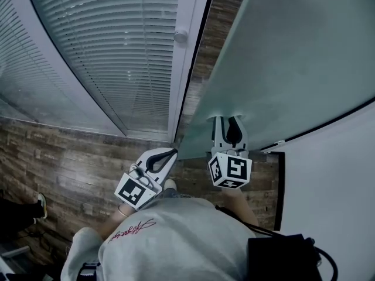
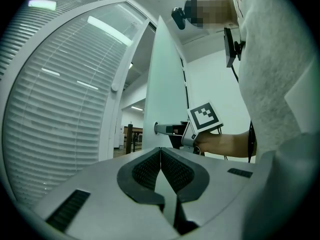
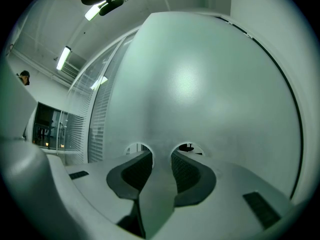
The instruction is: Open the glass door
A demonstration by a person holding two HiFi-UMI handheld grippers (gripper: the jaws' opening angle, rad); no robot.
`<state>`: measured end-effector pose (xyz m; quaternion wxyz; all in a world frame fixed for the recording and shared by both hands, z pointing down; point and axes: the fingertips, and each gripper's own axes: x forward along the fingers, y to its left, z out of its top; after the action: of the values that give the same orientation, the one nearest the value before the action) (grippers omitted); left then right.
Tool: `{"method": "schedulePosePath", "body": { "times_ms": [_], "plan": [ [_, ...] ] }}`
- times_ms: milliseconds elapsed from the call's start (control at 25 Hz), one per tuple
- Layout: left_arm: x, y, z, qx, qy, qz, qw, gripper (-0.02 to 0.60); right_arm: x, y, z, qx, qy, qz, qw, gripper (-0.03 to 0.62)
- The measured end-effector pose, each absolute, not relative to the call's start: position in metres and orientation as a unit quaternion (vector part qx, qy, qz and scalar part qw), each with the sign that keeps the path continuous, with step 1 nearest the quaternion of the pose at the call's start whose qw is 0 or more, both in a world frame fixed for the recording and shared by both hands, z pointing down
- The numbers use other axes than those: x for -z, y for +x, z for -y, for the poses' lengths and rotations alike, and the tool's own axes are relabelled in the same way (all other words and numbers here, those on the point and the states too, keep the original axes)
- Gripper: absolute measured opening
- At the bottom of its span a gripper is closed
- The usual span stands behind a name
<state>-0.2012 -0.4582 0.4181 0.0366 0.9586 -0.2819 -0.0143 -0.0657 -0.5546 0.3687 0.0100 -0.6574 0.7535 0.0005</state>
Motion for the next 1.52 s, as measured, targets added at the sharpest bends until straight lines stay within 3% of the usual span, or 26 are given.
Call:
{"method": "schedulePosePath", "body": {
  "times_ms": [640,1520],
  "plan": [
    [-0.404,-0.209,0.367,0.002,0.961,0.274,0.038,0.017,-0.367,-0.062,0.502,-0.005,-0.642,-0.766,0.010,0.129],
    [-0.404,-0.169,0.241,-0.002,0.982,0.187,0.011,0.017,-0.366,-0.042,0.374,-0.014,-0.627,-0.778,0.015,0.120]
  ]
}}
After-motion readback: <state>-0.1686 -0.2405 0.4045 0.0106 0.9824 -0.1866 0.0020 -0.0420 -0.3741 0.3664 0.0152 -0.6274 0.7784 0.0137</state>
